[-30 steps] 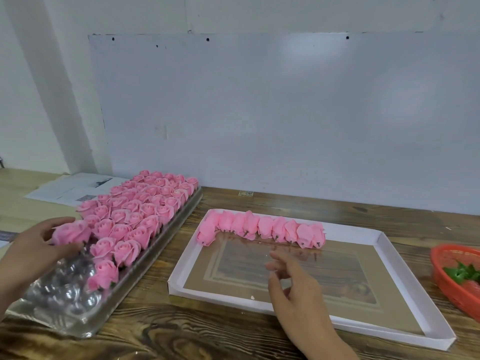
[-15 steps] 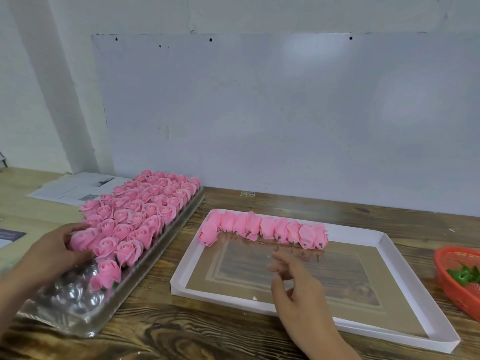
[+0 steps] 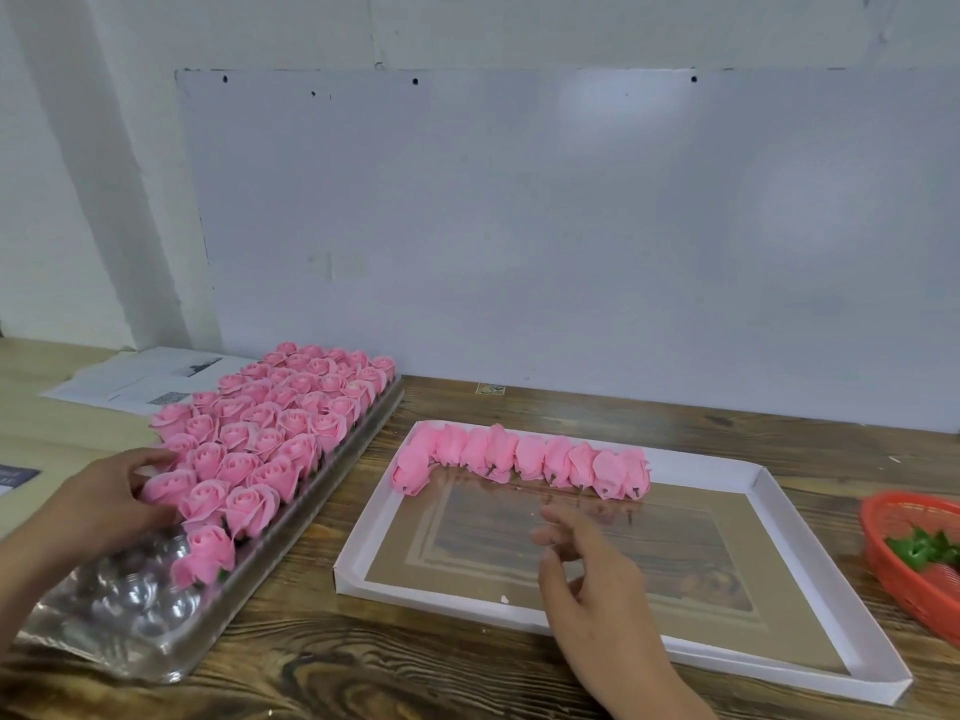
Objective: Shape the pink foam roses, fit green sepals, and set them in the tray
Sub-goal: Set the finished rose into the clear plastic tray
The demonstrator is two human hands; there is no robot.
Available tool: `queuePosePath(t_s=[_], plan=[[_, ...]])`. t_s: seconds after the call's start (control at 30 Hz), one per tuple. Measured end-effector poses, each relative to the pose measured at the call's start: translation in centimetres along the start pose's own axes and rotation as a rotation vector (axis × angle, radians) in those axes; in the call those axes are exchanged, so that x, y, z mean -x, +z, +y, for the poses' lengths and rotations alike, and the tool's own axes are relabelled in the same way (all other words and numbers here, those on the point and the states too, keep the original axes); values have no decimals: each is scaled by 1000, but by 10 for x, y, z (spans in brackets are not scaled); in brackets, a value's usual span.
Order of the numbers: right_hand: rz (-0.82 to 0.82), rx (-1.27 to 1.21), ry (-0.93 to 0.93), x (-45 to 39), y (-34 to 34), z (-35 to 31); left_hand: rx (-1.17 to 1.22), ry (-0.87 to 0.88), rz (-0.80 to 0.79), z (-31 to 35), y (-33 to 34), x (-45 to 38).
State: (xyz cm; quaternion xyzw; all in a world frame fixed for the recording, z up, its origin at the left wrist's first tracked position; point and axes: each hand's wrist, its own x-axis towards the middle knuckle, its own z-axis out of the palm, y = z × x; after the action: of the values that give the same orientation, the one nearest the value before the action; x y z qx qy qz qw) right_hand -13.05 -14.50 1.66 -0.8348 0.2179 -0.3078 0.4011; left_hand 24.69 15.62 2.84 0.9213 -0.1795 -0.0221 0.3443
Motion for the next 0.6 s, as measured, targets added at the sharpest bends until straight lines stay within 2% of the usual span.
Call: queuePosePath(t_s=[0.13,0.6], plan=[[9,0,-8,-1,-1,0,10,0,-51,0,-6,-8],[-1,-3,-2,-1,-1,1,-15,-49,-40,-12,-3,-18]])
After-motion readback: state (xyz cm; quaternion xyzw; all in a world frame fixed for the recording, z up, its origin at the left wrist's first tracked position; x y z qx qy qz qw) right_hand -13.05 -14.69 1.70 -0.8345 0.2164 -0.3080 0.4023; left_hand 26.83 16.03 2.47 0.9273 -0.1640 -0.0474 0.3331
